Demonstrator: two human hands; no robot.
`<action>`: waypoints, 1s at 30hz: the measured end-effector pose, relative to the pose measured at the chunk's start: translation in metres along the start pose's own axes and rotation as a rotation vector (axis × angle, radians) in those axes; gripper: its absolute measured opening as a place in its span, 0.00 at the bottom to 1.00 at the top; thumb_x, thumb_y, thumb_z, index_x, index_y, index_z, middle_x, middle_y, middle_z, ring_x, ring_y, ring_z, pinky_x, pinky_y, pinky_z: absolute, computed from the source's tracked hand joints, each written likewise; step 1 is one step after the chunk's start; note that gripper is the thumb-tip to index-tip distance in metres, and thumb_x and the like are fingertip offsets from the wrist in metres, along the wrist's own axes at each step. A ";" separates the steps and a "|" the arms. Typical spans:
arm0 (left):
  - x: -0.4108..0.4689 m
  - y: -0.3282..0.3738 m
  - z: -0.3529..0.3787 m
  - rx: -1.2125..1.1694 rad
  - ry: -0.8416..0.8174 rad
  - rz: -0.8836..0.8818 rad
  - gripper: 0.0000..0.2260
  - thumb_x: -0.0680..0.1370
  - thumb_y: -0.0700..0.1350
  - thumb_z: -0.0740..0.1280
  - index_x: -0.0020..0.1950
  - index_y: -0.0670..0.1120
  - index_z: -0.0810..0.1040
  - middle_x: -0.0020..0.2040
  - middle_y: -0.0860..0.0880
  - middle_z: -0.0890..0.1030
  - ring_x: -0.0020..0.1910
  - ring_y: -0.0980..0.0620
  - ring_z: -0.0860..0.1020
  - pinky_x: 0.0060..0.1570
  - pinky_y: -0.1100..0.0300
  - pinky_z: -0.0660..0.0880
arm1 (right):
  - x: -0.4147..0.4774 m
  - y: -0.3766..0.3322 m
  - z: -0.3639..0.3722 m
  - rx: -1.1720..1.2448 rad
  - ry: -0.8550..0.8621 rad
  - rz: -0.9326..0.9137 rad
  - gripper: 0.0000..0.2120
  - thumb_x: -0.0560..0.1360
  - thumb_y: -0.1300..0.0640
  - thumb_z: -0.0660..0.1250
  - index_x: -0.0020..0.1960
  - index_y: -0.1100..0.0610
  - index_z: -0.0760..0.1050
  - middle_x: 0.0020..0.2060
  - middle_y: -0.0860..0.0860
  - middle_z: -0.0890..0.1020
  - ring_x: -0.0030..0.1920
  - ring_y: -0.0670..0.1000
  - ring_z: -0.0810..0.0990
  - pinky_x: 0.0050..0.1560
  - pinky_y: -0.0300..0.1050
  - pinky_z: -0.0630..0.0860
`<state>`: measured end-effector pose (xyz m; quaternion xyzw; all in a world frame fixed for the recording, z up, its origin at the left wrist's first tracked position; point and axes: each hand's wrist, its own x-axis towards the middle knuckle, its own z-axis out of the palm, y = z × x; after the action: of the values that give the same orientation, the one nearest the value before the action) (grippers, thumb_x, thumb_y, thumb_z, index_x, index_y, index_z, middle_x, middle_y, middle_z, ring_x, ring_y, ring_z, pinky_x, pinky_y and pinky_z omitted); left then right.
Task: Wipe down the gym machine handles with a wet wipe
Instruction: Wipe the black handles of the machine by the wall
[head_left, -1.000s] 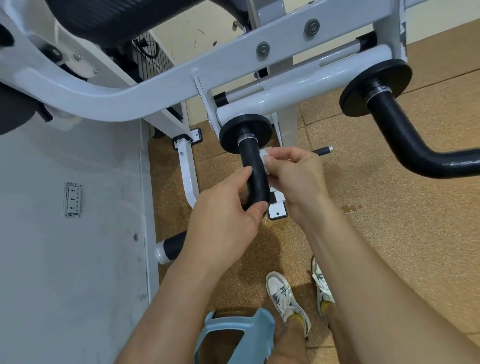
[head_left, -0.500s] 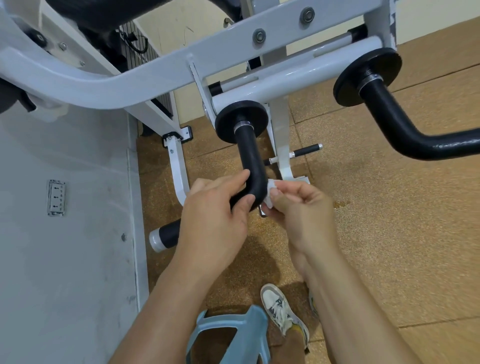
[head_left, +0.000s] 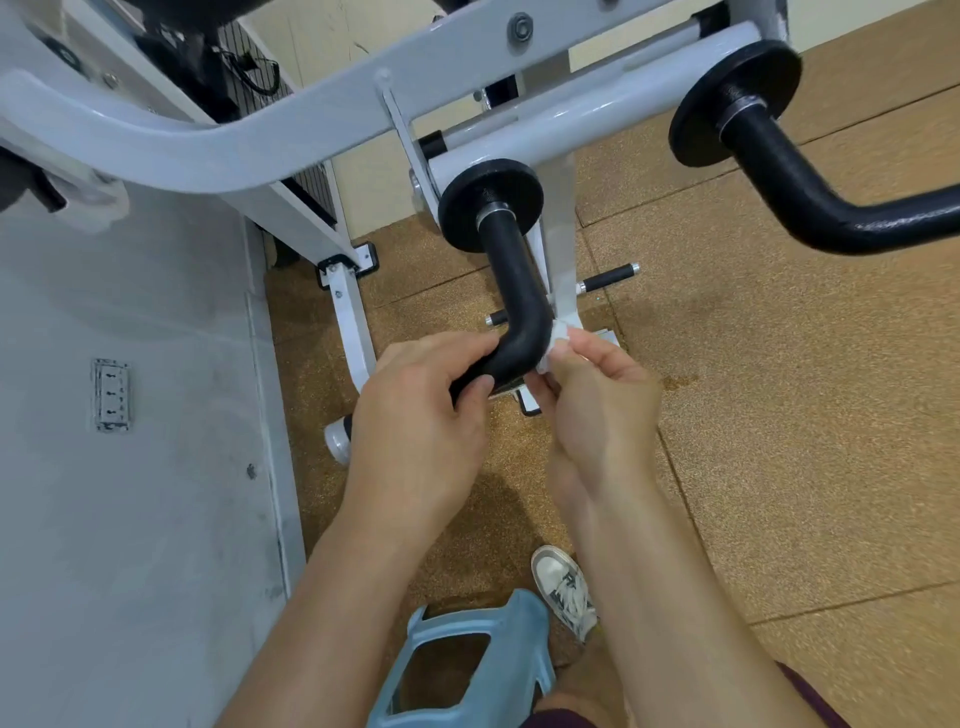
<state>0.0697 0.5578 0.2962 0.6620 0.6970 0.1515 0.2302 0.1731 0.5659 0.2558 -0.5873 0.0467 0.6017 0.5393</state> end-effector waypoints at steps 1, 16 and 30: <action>-0.002 -0.002 -0.001 -0.008 0.014 0.005 0.16 0.76 0.40 0.68 0.61 0.54 0.79 0.54 0.61 0.78 0.56 0.65 0.68 0.55 0.77 0.61 | -0.006 0.005 -0.001 0.000 0.002 -0.004 0.06 0.75 0.70 0.65 0.48 0.61 0.78 0.38 0.54 0.84 0.41 0.50 0.83 0.45 0.40 0.81; -0.053 -0.017 0.001 -0.082 0.182 -0.067 0.09 0.78 0.43 0.64 0.51 0.53 0.83 0.46 0.63 0.79 0.47 0.61 0.75 0.48 0.65 0.73 | -0.031 0.025 0.002 0.100 0.009 0.061 0.10 0.74 0.71 0.67 0.41 0.58 0.76 0.39 0.55 0.84 0.39 0.51 0.81 0.41 0.39 0.79; -0.048 0.011 0.032 -1.583 0.086 -0.889 0.07 0.78 0.40 0.66 0.53 0.41 0.82 0.49 0.42 0.85 0.50 0.48 0.84 0.53 0.57 0.79 | -0.048 0.024 0.001 -0.015 -0.101 0.134 0.07 0.73 0.71 0.68 0.45 0.60 0.77 0.31 0.53 0.82 0.30 0.47 0.81 0.30 0.36 0.78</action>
<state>0.0970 0.5082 0.2805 -0.0258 0.5882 0.5079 0.6288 0.1429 0.5279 0.2785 -0.5558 0.0539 0.6657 0.4951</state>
